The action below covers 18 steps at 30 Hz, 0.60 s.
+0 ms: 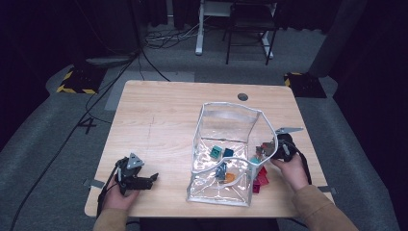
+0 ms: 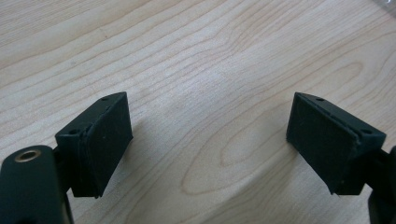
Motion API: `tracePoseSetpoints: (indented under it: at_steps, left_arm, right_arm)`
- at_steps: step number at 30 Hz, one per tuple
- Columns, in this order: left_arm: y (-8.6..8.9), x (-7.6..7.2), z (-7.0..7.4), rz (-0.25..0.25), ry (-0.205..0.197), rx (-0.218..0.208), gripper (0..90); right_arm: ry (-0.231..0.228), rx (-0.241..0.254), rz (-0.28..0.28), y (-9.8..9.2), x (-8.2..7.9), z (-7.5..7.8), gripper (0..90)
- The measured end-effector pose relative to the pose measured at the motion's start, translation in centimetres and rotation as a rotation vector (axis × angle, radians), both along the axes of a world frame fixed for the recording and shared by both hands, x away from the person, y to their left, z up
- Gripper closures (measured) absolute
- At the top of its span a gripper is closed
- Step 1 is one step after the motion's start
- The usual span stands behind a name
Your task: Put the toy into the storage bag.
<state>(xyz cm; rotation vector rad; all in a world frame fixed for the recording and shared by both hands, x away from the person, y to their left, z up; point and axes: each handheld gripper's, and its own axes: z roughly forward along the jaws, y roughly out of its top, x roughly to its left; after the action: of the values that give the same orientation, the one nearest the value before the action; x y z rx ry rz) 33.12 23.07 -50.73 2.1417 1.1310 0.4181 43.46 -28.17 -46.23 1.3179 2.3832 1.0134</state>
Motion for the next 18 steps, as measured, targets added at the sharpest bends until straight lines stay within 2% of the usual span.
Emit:
tracePoseSetpoints:
  at_steps: [5, 6, 9, 18]
  left_arm:
    - [0.0, 0.0, 0.0, 0.000, 0.000, 0.000, 14.5]
    - [0.0, 0.0, 0.0, 0.000, 0.000, 0.000, 14.5]
    - [0.0, 0.0, 0.0, 0.000, 0.000, 0.000, 14.5]
    - [0.0, 0.0, 0.0, -0.001, 0.001, -0.002, 14.5]
  right_arm:
    - [-0.017, 0.012, -0.001, -0.6, -0.3, 1.4, 58.8]
    - [-0.033, 0.022, 0.000, -1.1, -0.6, 2.3, 58.8]
    - [-0.036, 0.035, -0.003, -1.5, -0.9, 3.3, 58.8]
    - [-0.091, 0.048, -0.003, -3.0, -2.3, 6.6, 58.8]
